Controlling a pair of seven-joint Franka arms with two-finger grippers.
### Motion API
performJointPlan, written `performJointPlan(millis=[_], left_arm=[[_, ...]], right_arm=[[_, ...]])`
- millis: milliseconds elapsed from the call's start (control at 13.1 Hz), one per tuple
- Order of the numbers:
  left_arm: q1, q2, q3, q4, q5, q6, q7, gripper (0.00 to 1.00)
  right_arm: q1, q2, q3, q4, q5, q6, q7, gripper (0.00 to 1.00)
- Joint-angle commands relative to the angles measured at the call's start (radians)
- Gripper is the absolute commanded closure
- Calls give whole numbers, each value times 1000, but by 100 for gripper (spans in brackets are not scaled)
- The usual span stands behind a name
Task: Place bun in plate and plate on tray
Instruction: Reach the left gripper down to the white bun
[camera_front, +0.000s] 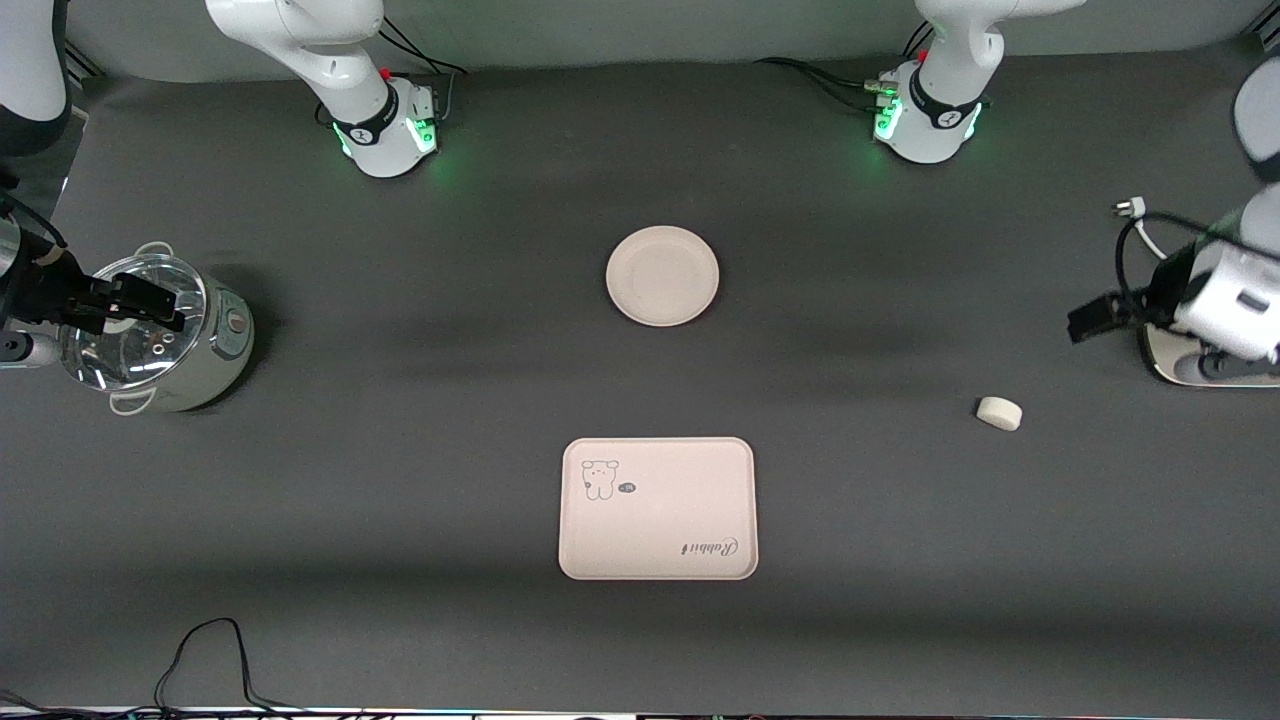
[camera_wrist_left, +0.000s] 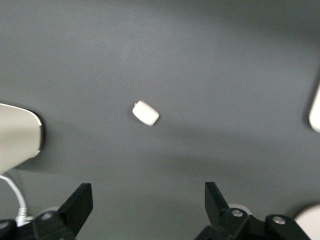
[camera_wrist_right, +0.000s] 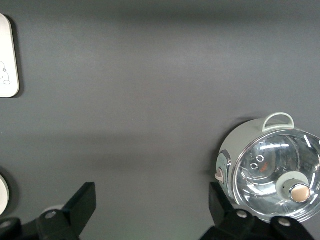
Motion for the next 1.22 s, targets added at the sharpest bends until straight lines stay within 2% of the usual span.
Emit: performJointPlan(millis=[0,305,457,762,1143], left_arm=[[20,85,-5,7,14,78,-187,0],[31,191,-5,-61,83,241,-345,0],[31,239,-2,-77,95,266,-362,0],[40,334,37,-188,95,477,-377,1],[66,394,35,-228,83,539,-383,2]], right_arm=[[16,-15,-10,-4,-13,-12,21,0],[16,-15,-10,-4,-13,-12,21,0],[16,-15,-10,-4,-13,-12,22,0],[16,-15,-10,-6,-13,-12,22,0],[16,-15,-10,-6,-13,-12,21,0]])
